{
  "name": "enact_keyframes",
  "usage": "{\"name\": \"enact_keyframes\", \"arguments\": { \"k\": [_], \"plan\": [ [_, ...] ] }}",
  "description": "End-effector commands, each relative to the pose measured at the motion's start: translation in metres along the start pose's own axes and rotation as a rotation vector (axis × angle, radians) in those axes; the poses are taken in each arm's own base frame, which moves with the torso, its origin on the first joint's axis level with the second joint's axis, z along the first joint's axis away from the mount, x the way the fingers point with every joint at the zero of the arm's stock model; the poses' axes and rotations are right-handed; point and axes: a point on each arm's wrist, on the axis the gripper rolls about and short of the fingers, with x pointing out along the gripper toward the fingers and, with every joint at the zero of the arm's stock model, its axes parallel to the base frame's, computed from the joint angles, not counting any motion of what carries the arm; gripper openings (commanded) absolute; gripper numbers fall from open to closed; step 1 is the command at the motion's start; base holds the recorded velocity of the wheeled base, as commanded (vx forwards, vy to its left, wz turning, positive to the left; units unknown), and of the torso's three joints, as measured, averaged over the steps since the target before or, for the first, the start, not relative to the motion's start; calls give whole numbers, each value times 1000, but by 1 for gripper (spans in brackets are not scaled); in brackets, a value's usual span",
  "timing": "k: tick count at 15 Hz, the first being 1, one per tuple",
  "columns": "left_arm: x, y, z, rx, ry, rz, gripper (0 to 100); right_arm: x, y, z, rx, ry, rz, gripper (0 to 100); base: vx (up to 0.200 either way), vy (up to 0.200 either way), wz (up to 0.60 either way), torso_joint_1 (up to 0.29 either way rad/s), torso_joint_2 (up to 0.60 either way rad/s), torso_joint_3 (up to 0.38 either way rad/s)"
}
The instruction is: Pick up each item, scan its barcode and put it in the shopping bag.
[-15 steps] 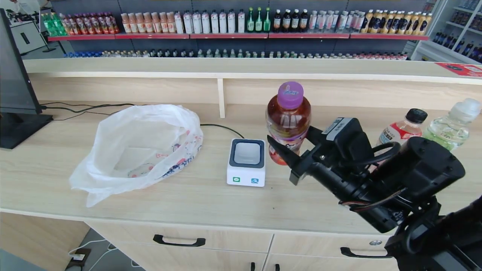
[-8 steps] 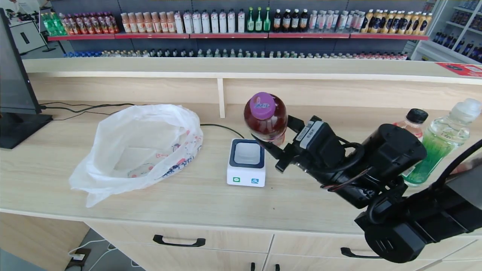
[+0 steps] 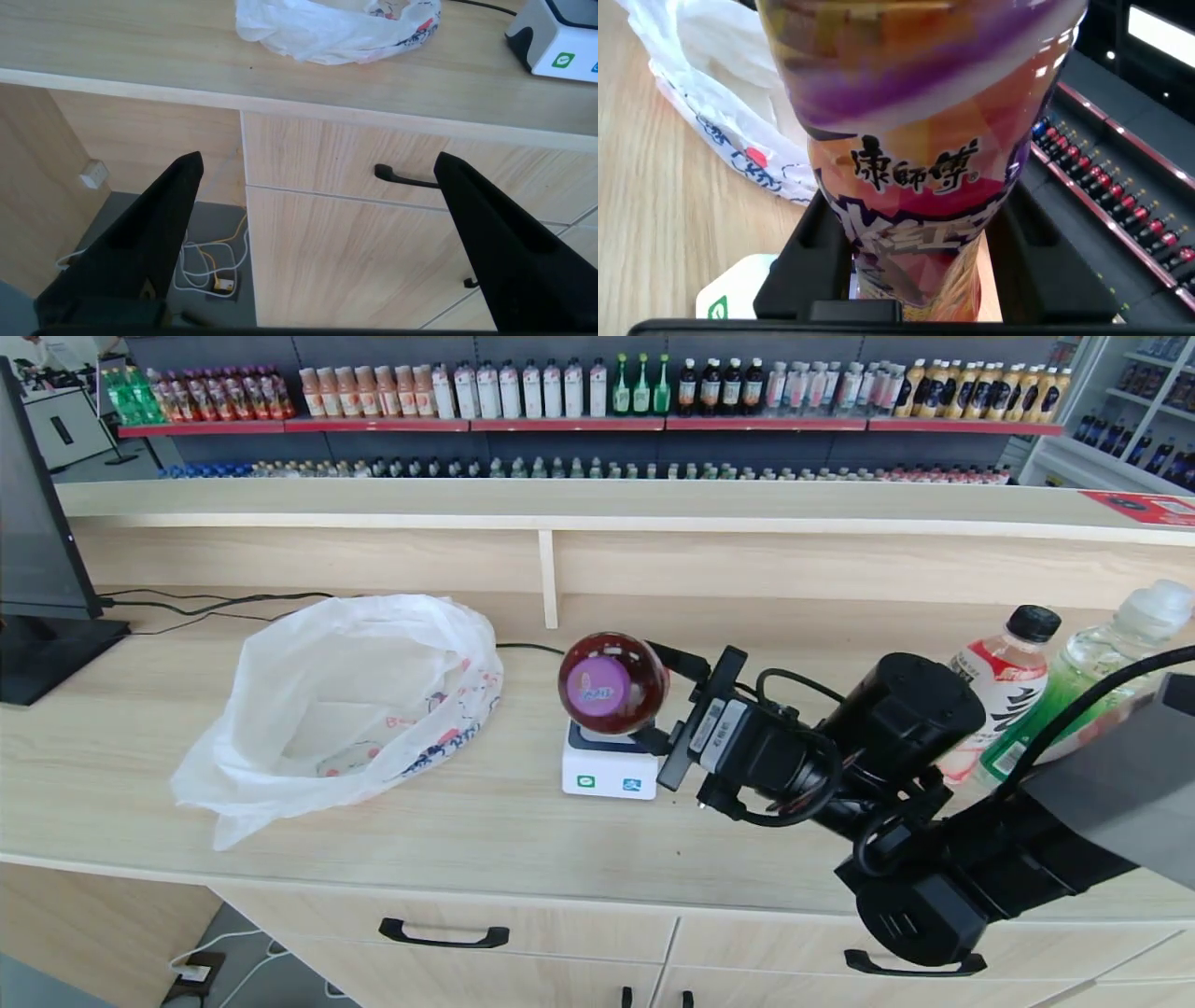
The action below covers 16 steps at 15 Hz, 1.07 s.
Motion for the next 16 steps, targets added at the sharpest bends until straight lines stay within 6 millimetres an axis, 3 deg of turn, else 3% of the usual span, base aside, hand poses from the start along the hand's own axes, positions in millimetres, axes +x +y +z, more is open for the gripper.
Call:
{"name": "enact_keyframes", "arguments": {
  "k": [1, 6, 16],
  "plan": [
    [0, 0, 0, -1, 1, 0, 100, 8, 2, -19, -17, -16, 9, 0, 0, 0, 0, 0, 0, 0],
    [0, 0, 0, -1, 0, 0, 100, -11, -20, -45, -61, -32, 50, 0, 0, 0, 0, 0, 0, 0],
    [0, 0, 0, -1, 0, 0, 100, -13, -10, -58, -70, -53, 108, 0, 0, 0, 0, 0, 0, 0]
  ]
}}
